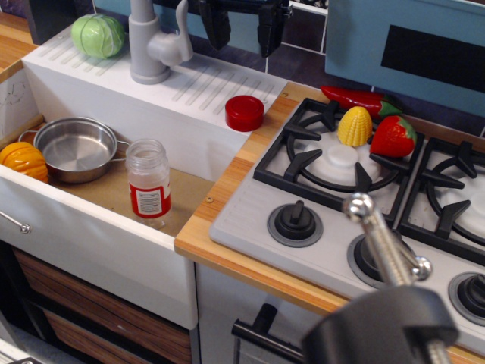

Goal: Put cap on container

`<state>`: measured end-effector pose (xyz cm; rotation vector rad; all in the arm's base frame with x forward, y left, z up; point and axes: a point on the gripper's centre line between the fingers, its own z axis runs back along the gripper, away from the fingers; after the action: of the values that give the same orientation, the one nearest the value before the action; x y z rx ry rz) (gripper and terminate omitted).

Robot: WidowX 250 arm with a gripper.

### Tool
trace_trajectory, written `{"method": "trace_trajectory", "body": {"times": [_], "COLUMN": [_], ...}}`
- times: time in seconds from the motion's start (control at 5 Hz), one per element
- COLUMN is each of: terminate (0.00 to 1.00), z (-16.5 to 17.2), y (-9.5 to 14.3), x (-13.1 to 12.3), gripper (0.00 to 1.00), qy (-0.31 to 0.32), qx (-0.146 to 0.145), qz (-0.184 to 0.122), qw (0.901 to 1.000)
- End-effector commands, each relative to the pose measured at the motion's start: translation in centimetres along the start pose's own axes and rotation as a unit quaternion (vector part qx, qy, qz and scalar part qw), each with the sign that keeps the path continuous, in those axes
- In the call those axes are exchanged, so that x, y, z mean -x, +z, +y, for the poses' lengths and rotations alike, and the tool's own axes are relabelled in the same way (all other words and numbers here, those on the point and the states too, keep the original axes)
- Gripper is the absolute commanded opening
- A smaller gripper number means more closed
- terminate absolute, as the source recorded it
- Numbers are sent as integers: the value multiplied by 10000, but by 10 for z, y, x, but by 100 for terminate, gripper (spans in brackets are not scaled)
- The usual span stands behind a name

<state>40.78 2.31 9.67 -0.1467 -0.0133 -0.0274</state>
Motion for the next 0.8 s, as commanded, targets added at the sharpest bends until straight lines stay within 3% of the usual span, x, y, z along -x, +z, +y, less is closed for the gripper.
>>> {"method": "trace_trajectory", "body": {"times": [0.0, 0.6], "terminate": [0, 0], "z": [0, 9], "y": [0, -38], "x": [0, -10], "gripper": [100, 100], "qy": [0, -396], "qx": [0, -201], "qz": [0, -432], "qw": [10000, 9981]}}
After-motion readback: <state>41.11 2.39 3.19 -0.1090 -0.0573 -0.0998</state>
